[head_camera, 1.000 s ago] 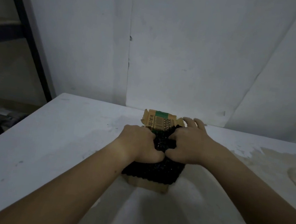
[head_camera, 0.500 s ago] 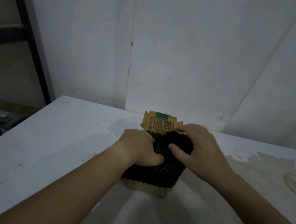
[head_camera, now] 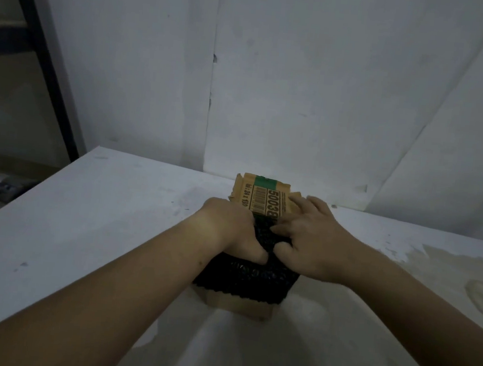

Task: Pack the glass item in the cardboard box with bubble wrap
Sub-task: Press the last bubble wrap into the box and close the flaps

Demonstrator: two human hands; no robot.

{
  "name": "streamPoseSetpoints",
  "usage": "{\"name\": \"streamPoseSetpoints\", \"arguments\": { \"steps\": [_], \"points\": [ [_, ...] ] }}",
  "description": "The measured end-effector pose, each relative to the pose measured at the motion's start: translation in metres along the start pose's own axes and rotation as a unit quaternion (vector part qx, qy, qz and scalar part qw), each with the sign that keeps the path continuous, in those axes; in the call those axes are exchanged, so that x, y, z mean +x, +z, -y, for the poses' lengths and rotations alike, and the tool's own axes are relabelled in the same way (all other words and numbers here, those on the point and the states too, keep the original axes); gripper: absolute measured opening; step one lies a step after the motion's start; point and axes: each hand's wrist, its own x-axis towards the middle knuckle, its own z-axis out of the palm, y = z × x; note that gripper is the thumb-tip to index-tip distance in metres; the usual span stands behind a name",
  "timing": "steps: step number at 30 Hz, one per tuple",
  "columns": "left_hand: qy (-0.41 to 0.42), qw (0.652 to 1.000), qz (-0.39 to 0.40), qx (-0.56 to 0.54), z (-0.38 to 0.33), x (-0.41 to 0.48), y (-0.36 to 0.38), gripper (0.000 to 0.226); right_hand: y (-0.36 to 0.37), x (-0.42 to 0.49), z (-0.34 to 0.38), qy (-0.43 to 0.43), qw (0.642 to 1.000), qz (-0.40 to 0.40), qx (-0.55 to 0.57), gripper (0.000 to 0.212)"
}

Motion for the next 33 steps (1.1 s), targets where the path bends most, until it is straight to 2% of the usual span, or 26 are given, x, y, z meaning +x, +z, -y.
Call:
{"name": "streamPoseSetpoints", "arguments": {
  "steps": [4,6,9,11,13,15,18,19,21,23,26,30,33],
  "points": [
    [0.006,0.999,-0.039,-0.025,0.002,-0.01,0.004,0.041,-0.004,0.013,0.005,0.048,0.993,0.103,0.018,0.062],
    [0.033,0.991,-0.113,-0.067,0.006,-0.021,0.008,0.038,-0.002,0.013,0.009,0.055,0.992,0.105,0.034,0.053],
    [0.078,0.97,-0.214,-0.091,0.018,-0.035,0.019,0.061,0.004,0.004,0.012,0.053,0.995,0.076,0.035,0.056],
    [0.094,0.969,-0.205,-0.102,0.028,-0.041,0.025,0.067,0.008,-0.004,0.015,0.047,0.998,0.029,0.039,0.059],
    [0.107,0.972,-0.182,-0.102,0.035,-0.042,0.031,0.067,0.006,-0.011,0.016,0.049,0.996,-0.004,0.073,0.049],
    [0.131,0.968,-0.194,-0.091,0.039,-0.041,0.034,0.065,-0.001,-0.018,0.01,0.048,0.989,-0.038,0.134,0.041],
    [0.143,0.961,-0.218,-0.093,0.037,-0.04,0.038,0.064,-0.013,-0.036,-0.007,0.061,0.978,-0.112,0.167,0.055],
    [0.139,0.962,-0.216,-0.096,0.037,-0.039,0.04,0.066,-0.016,-0.044,-0.013,0.085,0.978,-0.112,0.156,0.059],
    [0.127,0.968,-0.194,-0.099,0.037,-0.037,0.044,0.069,-0.02,-0.056,-0.018,0.148,0.98,-0.041,0.13,0.065],
    [0.115,0.975,-0.156,-0.107,0.037,-0.035,0.044,0.072,-0.016,-0.061,-0.018,0.173,0.966,0.028,0.19,0.052],
    [0.104,0.982,-0.116,-0.107,0.033,-0.028,0.038,0.077,-0.009,-0.061,-0.009,0.154,0.944,-0.039,0.288,0.025],
    [0.102,0.985,-0.11,-0.084,0.029,-0.024,0.028,0.073,-0.007,-0.056,0.001,0.144,0.949,-0.12,0.253,0.031],
    [0.106,0.985,-0.096,-0.091,0.026,-0.025,0.021,0.06,-0.006,-0.049,0.01,0.112,0.983,-0.106,0.1,0.036]
  ]
}}
